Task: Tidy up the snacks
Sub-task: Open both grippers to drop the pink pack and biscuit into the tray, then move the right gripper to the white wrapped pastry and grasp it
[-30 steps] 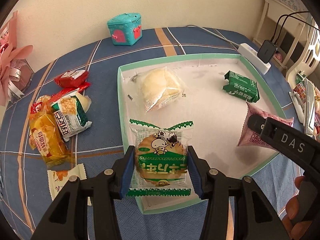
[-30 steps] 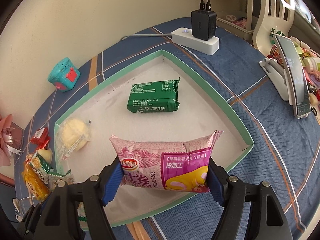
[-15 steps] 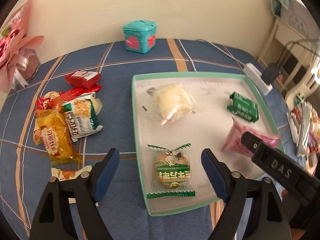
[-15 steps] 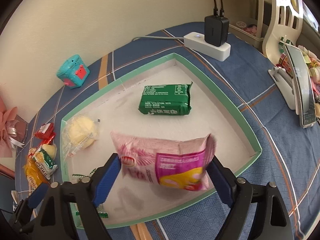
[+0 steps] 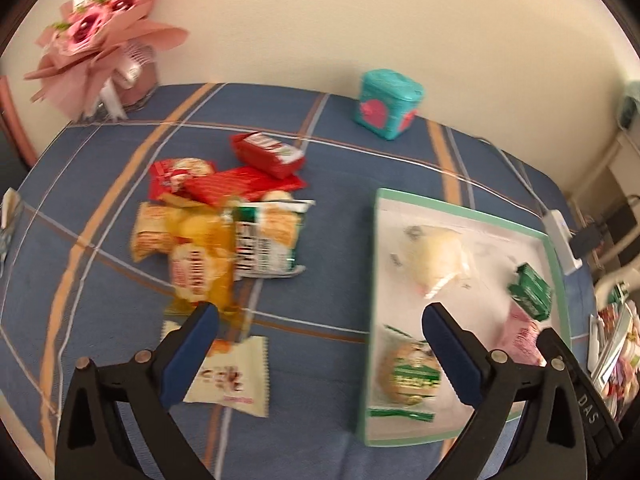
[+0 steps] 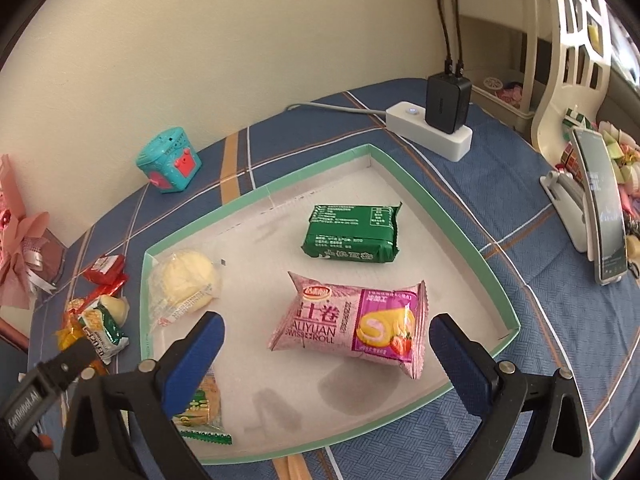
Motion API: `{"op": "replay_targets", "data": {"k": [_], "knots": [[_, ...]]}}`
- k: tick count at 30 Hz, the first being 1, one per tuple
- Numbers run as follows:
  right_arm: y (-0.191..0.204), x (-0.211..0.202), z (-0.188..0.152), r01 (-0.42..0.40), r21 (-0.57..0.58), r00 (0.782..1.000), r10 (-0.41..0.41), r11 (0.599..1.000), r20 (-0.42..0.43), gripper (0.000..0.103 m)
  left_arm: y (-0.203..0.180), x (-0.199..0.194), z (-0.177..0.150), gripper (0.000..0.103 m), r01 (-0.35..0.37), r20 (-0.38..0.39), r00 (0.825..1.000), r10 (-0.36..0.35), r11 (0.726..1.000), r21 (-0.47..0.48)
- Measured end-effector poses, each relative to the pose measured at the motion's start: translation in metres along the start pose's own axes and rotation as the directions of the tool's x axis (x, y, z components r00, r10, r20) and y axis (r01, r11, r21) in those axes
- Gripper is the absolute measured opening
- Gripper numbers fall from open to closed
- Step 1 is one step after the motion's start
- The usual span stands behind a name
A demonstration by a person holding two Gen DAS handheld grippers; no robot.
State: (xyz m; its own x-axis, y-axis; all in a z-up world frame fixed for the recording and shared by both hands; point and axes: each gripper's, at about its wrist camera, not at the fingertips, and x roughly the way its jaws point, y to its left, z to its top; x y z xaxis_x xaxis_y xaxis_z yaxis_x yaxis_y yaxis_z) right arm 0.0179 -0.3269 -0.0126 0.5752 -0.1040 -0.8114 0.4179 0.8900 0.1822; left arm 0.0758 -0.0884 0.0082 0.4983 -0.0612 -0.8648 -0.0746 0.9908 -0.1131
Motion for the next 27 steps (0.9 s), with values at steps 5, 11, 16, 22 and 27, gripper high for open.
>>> {"op": "replay_targets", "data": {"k": [5, 11, 16, 22, 27], "knots": [[0.015, -0.002, -0.002, -0.034, -0.048, 0.999, 0.033, 0.998, -0.008, 0.103, 0.025, -0.007, 0.008, 0.101, -0.071, -0.022, 0.997, 0.071, 0.997, -0.031], [0.047, -0.005, -0.012, -0.107, -0.115, 0.994, 0.104, 0.988, -0.032, 0.103, 0.061, -0.015, 0.015, 0.101, -0.122, -0.037, 0.992, 0.12, 0.99, -0.064], [0.076, -0.001, -0.026, -0.16, -0.177, 0.986, 0.147, 0.971, -0.083, 0.103, 0.092, -0.016, 0.018, 0.101, -0.171, -0.056, 0.984, 0.167, 0.983, -0.067], [0.105, 0.0, -0.04, -0.199, -0.243, 0.978, 0.174, 0.949, -0.118, 0.103, 0.132, -0.007, 0.016, 0.101, -0.216, -0.096, 0.974, 0.204, 0.967, -0.136], [0.131, 0.0, -0.052, -0.238, -0.284, 0.968, 0.202, 0.929, -0.15, 0.103, 0.164, -0.005, 0.013, 0.101, -0.229, -0.118, 0.971, 0.208, 0.949, -0.217]]}}
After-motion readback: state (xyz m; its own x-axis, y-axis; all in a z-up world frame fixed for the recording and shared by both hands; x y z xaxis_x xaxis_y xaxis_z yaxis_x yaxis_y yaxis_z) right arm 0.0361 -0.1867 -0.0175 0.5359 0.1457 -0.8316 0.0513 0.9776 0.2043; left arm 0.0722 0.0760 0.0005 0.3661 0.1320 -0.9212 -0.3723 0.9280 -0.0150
